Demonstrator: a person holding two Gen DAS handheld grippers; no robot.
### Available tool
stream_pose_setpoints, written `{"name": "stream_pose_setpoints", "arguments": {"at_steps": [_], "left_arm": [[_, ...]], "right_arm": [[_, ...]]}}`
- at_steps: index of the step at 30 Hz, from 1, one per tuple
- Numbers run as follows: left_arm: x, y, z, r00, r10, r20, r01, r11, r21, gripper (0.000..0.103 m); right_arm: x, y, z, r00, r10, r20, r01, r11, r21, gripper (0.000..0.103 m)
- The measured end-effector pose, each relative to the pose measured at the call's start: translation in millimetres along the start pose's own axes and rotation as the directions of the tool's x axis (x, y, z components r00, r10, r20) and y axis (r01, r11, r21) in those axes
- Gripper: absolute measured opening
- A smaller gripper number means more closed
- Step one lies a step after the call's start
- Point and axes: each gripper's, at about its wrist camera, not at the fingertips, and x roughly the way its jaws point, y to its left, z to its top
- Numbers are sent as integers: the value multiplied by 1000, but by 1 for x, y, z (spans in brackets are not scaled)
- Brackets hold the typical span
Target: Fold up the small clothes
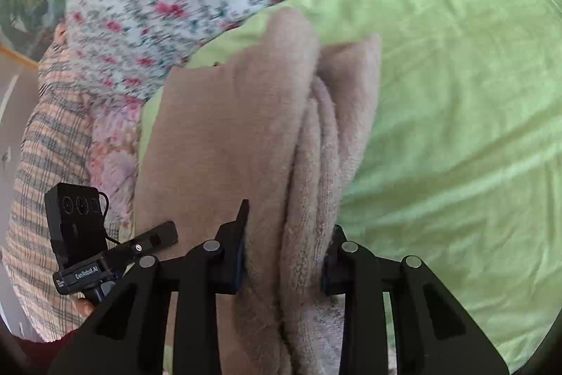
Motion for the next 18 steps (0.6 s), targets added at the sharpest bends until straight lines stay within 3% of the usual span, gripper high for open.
{"name": "stream_pose_setpoints", "arguments": {"at_steps": [5,10,13,16,18], "left_arm": [[-81,28,-36,997,40,70,-38,999,-21,47],[-134,68,-74,991,107,86,-101,993,-68,47],[-150,99,-95,988,134,75,-124,985,-122,47],[-138,122,-110,984,174,35,-165,971,-175,52],[-134,134,-118,982,189,25,-180,962,-206,63]], "right_arm": [[26,56,-29,991,119,-65,-125,988,-88,32],[66,90,-57,974,164,-155,-186,973,-139,32],[88,97,-74,969,145,-202,-178,972,-153,32],[110,97,-87,971,37,-236,-84,977,-194,35],[111,94,-88,970,24,-243,-69,982,-176,45]]}}
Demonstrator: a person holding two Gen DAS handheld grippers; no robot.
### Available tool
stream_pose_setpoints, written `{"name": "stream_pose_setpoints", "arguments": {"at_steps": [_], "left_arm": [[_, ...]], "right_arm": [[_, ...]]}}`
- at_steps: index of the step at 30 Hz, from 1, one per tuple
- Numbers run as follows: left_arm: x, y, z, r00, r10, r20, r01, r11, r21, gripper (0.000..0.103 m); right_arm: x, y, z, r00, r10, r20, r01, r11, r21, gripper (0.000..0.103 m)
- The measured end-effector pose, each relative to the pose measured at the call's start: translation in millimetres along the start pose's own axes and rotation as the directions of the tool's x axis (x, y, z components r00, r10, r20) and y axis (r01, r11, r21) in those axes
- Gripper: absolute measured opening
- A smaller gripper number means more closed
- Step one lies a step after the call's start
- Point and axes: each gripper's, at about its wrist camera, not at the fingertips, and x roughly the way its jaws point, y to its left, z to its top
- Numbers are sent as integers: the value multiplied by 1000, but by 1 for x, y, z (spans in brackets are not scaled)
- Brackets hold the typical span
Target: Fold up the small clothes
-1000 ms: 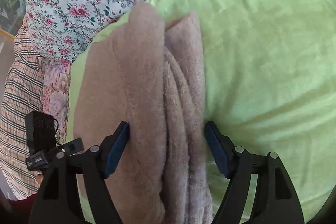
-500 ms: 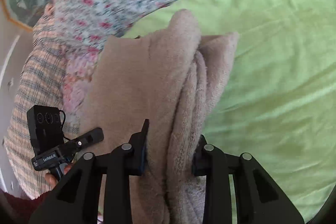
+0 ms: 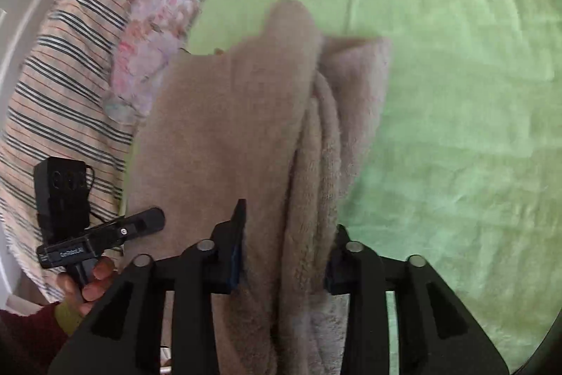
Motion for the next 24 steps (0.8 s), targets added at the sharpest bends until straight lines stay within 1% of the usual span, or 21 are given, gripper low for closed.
{"name": "stream_pose_setpoints", "arguments": {"at_steps": [1,2,3,5,6,7,8,9,10,11,13,14,15,16,17,18,20,21,23,24], "left_arm": [[-2,1,0,1000,-11,8,11,1000,-17,64],[-7,6,0,1000,-18,16,19,999,-26,66],[-13,7,3,999,-19,31,20,999,-29,70],[-24,9,9,998,-2,68,4,1000,-22,75],[-26,9,12,997,0,78,2,1000,-21,75],[-30,13,17,996,0,88,3,1000,-25,75],[-33,16,21,996,2,93,1,1000,-31,75],[-34,19,24,995,8,97,-4,999,-34,75],[-35,21,29,994,19,103,-15,999,-39,75],[-34,19,33,994,28,108,-24,999,-44,75],[-33,24,38,991,53,120,-47,998,-51,75],[-31,24,40,991,62,121,-56,997,-54,75],[-26,20,42,990,76,121,-69,996,-55,72],[-23,17,44,988,96,121,-91,995,-45,69],[-21,11,45,987,110,120,-108,994,-26,62],[-20,3,47,984,125,126,-126,992,0,59],[-15,-12,50,977,165,139,-172,984,45,60],[-12,-15,50,976,172,136,-181,982,56,60],[0,-22,50,973,199,115,-209,974,87,59],[2,-23,48,971,209,113,-220,970,98,60]], "right_arm": [[-5,-1,0,1000,-3,2,3,1000,15,47],[-12,-1,1,1000,-28,10,28,999,18,51],[-18,0,3,998,-50,25,50,999,12,53],[-39,4,7,991,-101,89,102,995,-7,53],[-51,8,11,983,-119,142,123,992,-17,53],[-62,12,15,974,-123,191,131,991,-29,53],[-63,19,21,970,-119,213,130,991,-38,53],[-62,23,28,970,-113,216,126,991,-49,53],[-57,25,36,973,-115,200,128,991,-51,53],[-49,27,43,975,-121,185,133,990,-51,51],[-28,26,55,982,-122,144,131,990,-49,39],[-21,26,58,983,-129,126,136,990,-44,20],[-16,31,61,981,-152,120,159,986,-50,11],[-23,37,63,974,-162,156,174,982,-68,11],[-31,41,63,969,-157,190,174,982,-79,10],[-42,44,63,962,-151,228,174,981,-85,9],[-51,43,66,951,-168,260,193,979,-71,9],[-47,36,68,953,-185,238,204,977,-55,9],[-26,18,71,958,-231,167,237,971,-15,9],[-18,10,70,961,-234,145,236,972,0,9]]}}
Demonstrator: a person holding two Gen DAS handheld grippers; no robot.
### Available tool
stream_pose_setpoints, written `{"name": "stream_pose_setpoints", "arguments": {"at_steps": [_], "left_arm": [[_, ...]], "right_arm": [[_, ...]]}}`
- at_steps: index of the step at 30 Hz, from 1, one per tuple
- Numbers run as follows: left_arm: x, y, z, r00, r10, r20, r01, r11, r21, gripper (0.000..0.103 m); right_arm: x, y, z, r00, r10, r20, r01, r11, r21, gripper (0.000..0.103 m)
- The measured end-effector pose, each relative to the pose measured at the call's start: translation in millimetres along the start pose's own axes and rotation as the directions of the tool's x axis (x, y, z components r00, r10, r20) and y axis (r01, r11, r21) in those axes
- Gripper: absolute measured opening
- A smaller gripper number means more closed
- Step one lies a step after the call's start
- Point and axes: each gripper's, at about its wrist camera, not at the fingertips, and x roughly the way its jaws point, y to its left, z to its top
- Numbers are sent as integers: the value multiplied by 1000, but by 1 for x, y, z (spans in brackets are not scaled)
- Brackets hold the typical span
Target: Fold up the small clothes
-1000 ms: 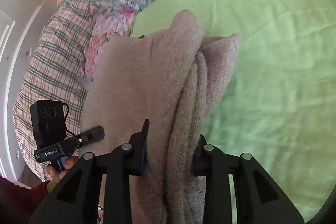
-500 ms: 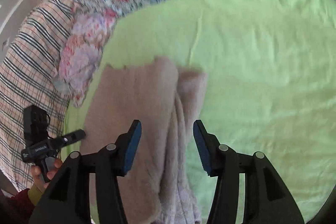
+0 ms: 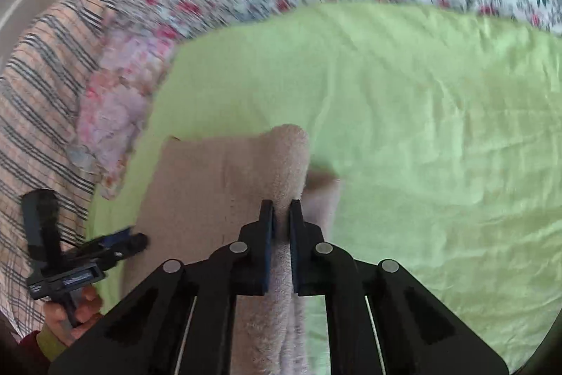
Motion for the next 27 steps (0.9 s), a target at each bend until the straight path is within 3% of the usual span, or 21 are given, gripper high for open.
{"name": "stream_pose_setpoints", "arguments": {"at_steps": [3,8,12,15,18,24,27], "left_arm": [[-7,0,-6,1000,0,-8,0,1000,7,60],[-53,14,-39,1000,31,5,-31,999,33,63],[-89,28,-103,993,117,2,-117,991,66,64],[-98,29,-156,992,124,-31,-122,990,75,64],[-90,18,-190,988,146,-53,-140,985,98,64],[-75,-8,-189,985,169,38,-172,980,104,64],[-61,-8,-177,982,183,50,-187,979,81,65]], "right_arm": [[2,-10,-7,999,35,5,-36,998,43,14],[-47,-5,-27,995,72,68,-75,996,52,22],[-87,-8,-66,988,131,77,-132,991,10,43],[-103,-11,-102,983,173,62,-172,985,-25,53],[-97,-17,-134,982,189,-3,-189,982,-9,57],[-82,-7,-147,966,255,-38,-255,967,2,58],[-70,7,-149,969,230,-88,-235,971,-47,57]]}}
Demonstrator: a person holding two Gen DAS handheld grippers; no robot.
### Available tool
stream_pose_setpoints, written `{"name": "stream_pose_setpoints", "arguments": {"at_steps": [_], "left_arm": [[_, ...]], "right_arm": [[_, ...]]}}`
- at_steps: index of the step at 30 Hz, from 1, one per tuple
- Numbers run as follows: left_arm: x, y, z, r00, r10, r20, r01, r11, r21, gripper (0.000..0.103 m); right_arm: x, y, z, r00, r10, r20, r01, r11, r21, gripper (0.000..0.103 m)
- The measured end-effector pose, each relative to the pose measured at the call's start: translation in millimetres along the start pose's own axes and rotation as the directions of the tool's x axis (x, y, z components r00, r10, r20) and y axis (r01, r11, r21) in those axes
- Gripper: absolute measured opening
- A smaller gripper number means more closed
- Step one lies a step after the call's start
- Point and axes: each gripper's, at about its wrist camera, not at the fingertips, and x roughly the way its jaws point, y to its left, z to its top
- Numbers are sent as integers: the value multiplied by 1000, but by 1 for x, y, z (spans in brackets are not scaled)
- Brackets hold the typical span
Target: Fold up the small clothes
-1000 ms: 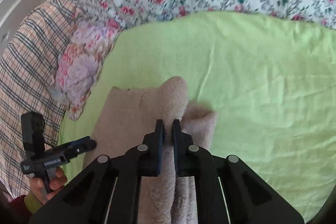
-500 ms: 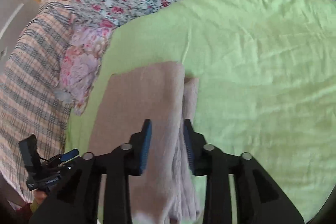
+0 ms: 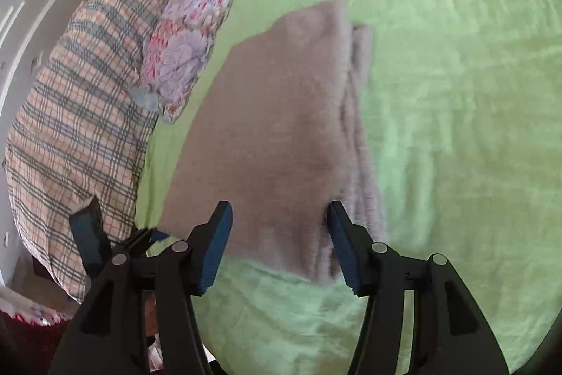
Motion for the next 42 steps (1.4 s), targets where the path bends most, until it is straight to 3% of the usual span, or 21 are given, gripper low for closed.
{"name": "stream_pose_setpoints", "arguments": {"at_steps": [2,3,4,5,6,8,12,17,20,26,35,39,42], "left_arm": [[10,1,3,1000,-9,-16,8,1000,-29,65],[15,1,4,1000,9,-22,-9,999,-34,65],[18,2,4,999,21,-29,-23,999,-41,65],[21,6,5,999,16,-32,-18,998,-59,59],[21,10,7,999,6,-31,-9,997,-75,43],[14,18,9,999,-36,-28,33,994,-108,24],[-4,13,11,1000,-25,-6,24,996,-91,14],[11,11,8,998,-28,-55,24,997,-78,12],[14,22,8,995,-74,-67,66,990,-122,13],[17,30,7,991,-106,-78,94,985,-146,13],[25,45,12,983,-158,-95,144,980,-140,18],[13,47,13,975,-180,-128,167,980,-112,24],[-6,48,10,968,-211,-137,201,976,-85,22]], "right_arm": [[10,-1,1,999,-18,-27,18,1000,3,52],[14,-3,0,999,-14,-36,14,1000,15,32],[16,-6,0,999,-19,-48,20,1000,21,23],[15,-8,1,998,-33,-56,34,999,18,8],[10,-8,3,998,-47,-51,47,999,4,7],[-9,-6,10,998,-59,-9,59,998,-26,7],[-45,-1,26,993,-90,76,97,992,-85,6],[-2,-21,16,963,-270,-22,262,950,-170,6],[15,-36,6,961,-269,-62,261,958,-116,6],[12,-25,8,952,-300,-53,290,945,-150,6],[27,-36,7,963,-255,-88,250,966,-58,7],[20,-47,6,966,-240,-94,241,971,-4,23],[9,-47,7,972,-212,-101,215,976,24,27]]}}
